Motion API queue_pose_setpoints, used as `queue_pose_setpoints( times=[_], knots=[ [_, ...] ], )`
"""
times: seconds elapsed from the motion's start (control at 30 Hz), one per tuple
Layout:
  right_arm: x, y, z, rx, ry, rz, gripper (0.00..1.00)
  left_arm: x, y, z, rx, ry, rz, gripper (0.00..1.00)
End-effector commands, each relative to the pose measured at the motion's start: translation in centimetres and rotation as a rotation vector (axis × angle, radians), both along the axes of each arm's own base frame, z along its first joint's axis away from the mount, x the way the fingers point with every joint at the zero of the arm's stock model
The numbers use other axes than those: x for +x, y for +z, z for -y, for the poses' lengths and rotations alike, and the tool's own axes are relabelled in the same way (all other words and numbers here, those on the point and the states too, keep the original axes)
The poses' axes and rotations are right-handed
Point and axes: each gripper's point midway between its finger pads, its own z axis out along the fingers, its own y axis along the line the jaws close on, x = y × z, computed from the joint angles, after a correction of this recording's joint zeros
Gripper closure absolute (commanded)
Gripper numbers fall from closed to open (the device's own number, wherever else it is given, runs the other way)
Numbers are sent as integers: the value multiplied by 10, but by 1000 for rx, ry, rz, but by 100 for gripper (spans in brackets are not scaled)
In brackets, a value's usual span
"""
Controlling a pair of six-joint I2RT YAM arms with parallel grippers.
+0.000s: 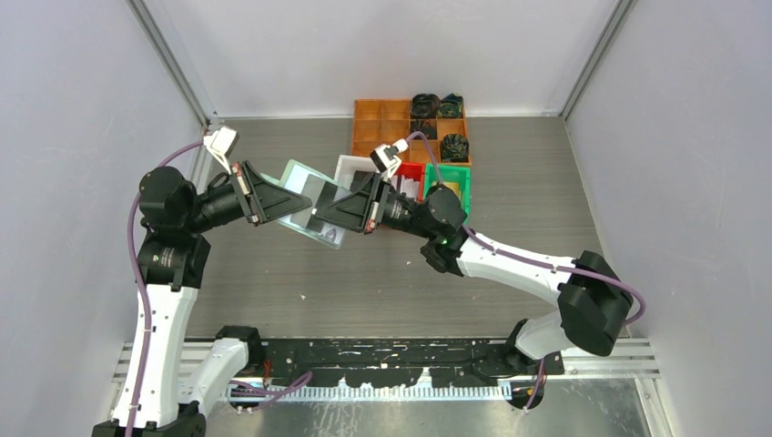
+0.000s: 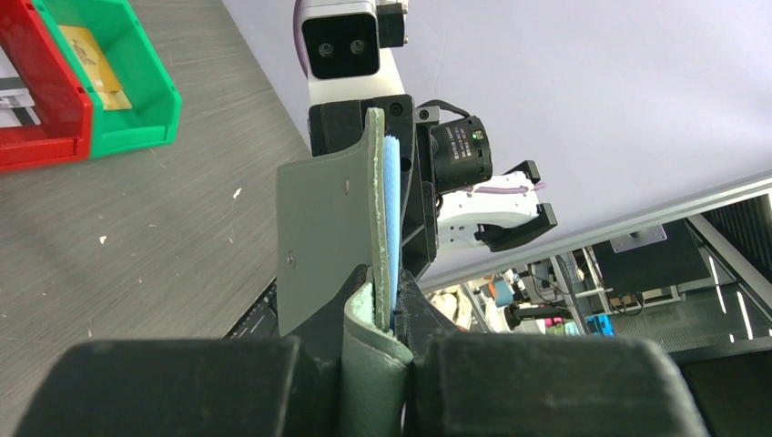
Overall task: Take the credit cards out of the card holder
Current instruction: Remove the credit card from the card holder.
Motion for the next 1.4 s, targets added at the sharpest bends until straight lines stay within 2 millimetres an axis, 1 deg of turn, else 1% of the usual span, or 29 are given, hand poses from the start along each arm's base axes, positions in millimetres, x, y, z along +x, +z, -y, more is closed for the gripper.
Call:
queue_pose_setpoints(
  times=[0.0,0.1,0.2,0.23,0.27,0.3,0.33,0.4,0.47,0.5,0.57,0.63,0.77,0.87,1.0,1.13,1.27,1.37],
  knots=[
    [-3,18,17,55,-53,58,97,-19,32,1,-15,-35,135,91],
    [-2,16,17,43,-61,57,98,-19,32,1,-16,-33,138,91],
    [-1,14,17,35,-67,52,98,-18,32,0,-16,-30,143,97],
    [0,14,16,36,-67,48,96,-18,32,0,-15,-27,145,99],
    [1,16,15,39,-67,47,91,-18,32,0,-15,-24,147,100],
    [2,17,13,42,-67,42,82,-18,31,0,-13,-21,151,100],
    [3,19,12,46,-65,38,76,-19,31,0,-12,-20,154,100],
    [4,25,9,63,-58,36,70,-19,31,-1,-11,-15,161,100],
    [6,32,6,86,-51,33,61,-21,31,-1,-8,-17,165,100],
    [7,35,6,98,-50,30,60,-21,31,-1,-7,-17,170,100],
    [9,39,5,115,-54,27,61,-23,32,0,-6,-19,182,100],
    [11,41,5,127,-61,22,66,-24,33,-1,-4,-22,186,100],
    [10,45,8,151,-63,25,81,-24,33,-1,2,-21,189,100],
    [9,39,11,141,-69,23,90,-24,35,-1,9,-16,203,100],
    [4,34,16,123,-78,37,93,-21,39,-2,21,-6,221,100],
    [2,26,22,89,-94,45,99,-16,40,-3,46,0,234,100],
    [7,16,33,46,-115,37,99,-11,39,-6,81,15,263,100],
    [15,7,45,-18,-127,27,99,-4,34,-10,137,34,299,100]
  ],
)
